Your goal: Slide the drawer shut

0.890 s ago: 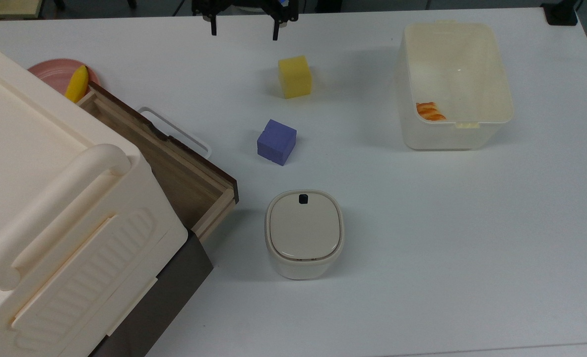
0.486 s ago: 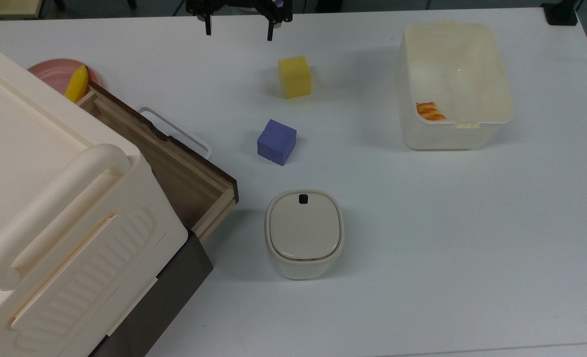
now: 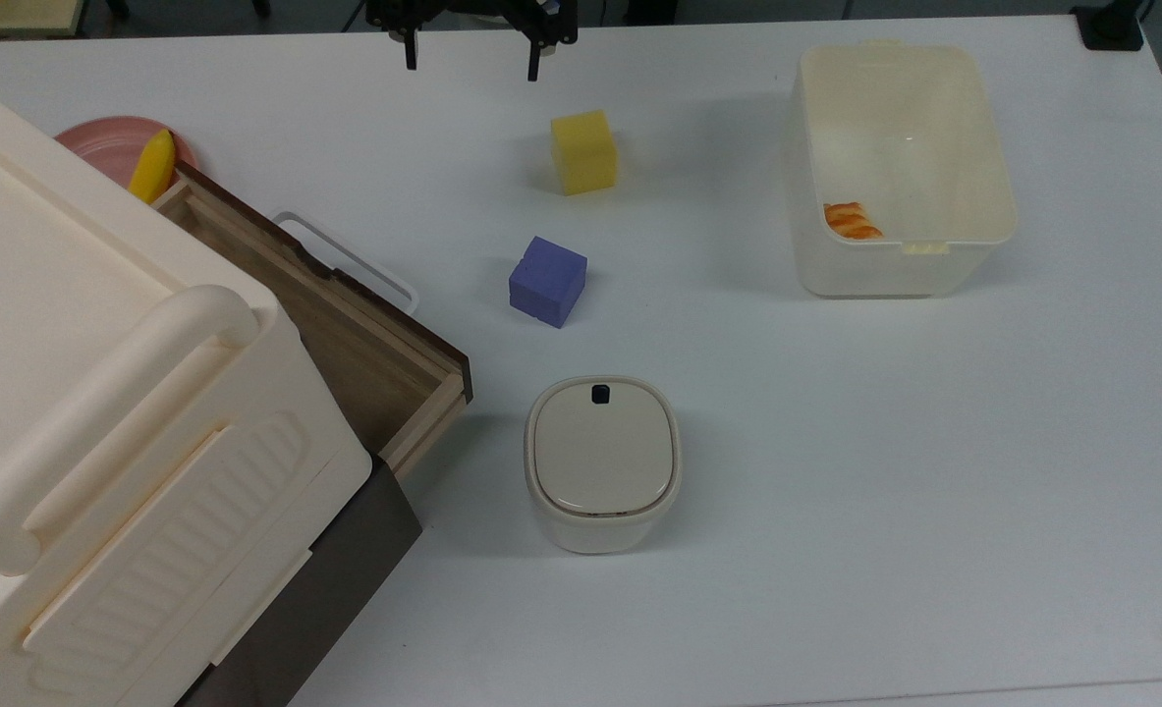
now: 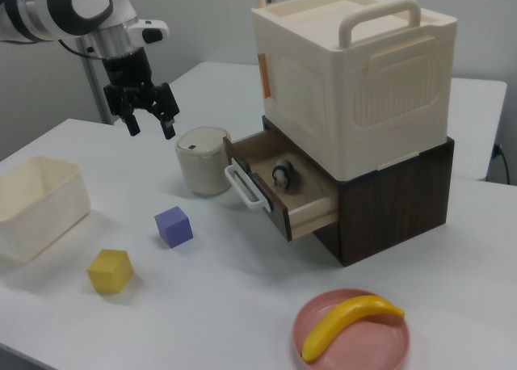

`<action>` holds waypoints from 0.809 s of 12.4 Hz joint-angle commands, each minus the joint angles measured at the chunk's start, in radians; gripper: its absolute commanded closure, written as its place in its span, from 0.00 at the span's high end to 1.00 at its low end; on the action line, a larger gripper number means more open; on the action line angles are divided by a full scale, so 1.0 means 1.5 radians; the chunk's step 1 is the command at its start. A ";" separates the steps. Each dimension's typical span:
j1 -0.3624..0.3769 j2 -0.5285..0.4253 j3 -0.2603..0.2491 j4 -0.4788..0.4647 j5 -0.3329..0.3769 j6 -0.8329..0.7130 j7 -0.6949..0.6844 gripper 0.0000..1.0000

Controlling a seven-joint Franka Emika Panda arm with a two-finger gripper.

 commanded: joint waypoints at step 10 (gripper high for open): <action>0.008 -0.011 -0.008 0.002 0.002 -0.009 -0.007 1.00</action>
